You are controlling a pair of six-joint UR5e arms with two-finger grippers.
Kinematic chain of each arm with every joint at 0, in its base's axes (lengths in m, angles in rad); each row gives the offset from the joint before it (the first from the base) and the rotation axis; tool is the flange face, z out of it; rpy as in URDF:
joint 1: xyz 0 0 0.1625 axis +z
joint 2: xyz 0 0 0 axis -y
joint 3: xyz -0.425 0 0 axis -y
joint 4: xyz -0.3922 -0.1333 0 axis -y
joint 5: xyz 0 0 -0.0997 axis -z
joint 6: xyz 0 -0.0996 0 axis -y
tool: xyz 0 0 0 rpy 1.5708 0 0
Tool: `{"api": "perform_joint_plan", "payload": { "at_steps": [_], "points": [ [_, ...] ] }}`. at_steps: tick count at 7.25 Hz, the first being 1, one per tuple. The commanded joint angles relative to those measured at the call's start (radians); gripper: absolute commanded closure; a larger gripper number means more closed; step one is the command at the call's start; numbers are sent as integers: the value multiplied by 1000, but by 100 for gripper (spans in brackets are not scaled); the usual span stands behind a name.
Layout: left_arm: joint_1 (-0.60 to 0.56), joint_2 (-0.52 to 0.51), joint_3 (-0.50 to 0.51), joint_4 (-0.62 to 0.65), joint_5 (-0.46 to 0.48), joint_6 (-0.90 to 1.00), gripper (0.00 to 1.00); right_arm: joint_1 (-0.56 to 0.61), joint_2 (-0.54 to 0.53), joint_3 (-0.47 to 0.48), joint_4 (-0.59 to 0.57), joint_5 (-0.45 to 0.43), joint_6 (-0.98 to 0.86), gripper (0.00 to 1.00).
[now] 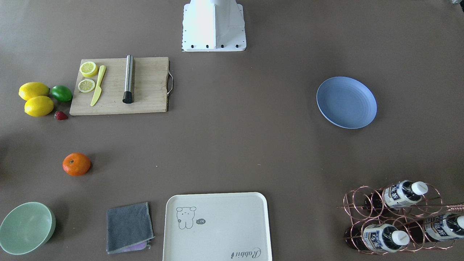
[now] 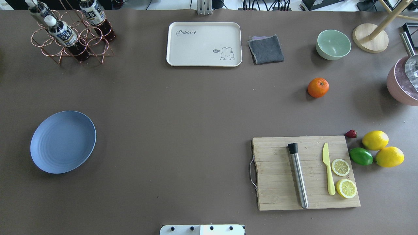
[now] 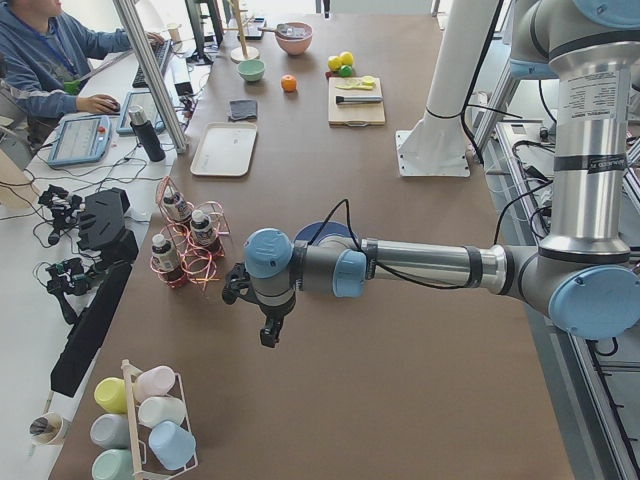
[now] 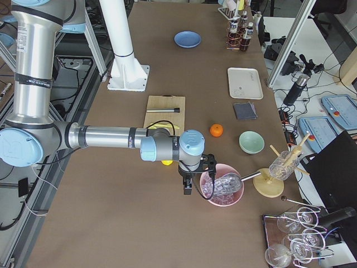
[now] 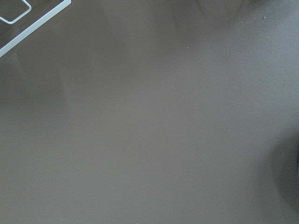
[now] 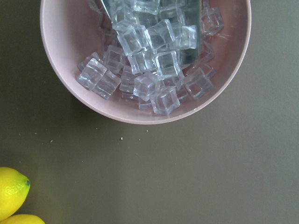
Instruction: Pick orange to plate
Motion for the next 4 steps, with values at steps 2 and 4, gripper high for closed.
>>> {"api": "perform_joint_plan", "payload": {
  "at_steps": [2,4],
  "points": [
    [-1,-3,-17,-1,9,0,2,-3,2,3,0,0,1,0],
    [-1,-7,-12,-1,7,-2,2,-5,3,3,0,0,-1,0]
  ]
}}
